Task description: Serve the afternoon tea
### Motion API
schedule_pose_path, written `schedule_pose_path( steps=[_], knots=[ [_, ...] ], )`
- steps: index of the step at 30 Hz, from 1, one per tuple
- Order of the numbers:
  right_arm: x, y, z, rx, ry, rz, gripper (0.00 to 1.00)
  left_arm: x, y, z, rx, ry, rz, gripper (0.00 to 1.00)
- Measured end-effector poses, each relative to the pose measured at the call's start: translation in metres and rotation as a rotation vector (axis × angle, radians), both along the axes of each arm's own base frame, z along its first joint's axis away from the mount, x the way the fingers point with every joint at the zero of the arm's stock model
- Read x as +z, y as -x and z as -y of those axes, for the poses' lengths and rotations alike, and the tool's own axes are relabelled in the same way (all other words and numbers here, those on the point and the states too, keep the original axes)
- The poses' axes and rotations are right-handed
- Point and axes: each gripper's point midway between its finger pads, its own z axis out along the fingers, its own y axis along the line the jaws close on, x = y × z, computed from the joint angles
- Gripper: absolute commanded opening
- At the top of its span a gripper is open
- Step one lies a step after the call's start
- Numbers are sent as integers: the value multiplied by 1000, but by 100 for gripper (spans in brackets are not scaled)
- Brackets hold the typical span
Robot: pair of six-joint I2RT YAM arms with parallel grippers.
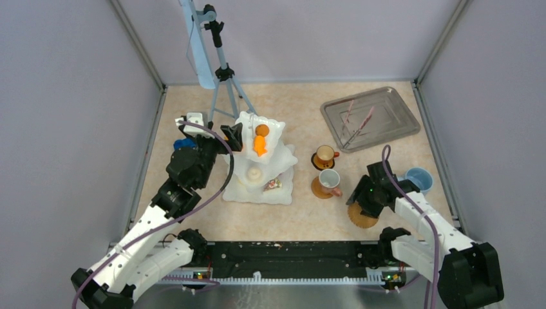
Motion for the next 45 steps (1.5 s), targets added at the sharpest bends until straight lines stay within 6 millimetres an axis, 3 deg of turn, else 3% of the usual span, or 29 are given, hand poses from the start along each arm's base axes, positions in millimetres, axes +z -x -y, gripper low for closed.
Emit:
schedule_pose_path(
  steps=[4,12,16,28,34,41,45],
  knots=[
    [0,6,-9,52,-3,-3,58,0,0,0,0,0,-1,99],
    [0,39,-56,252,-37,-22,58,-2,-2,1,0,-5,-7,99],
    [-1,46,-71,308,-38,-10,58,-4,-3,2,0,-8,-12,99],
    [1,31,-129,467,21,63,59,-7,-5,3,0,-14,-21,99],
    [6,30,-141,506,62,101,61,-7,-5,3,0,-14,-21,99],
    [35,23,-131,506,87,180,65,-7,-5,3,0,-14,-21,99],
    [84,5,-130,532,91,331,71,-7,-4,4,-3,-14,-20,99]
  ],
)
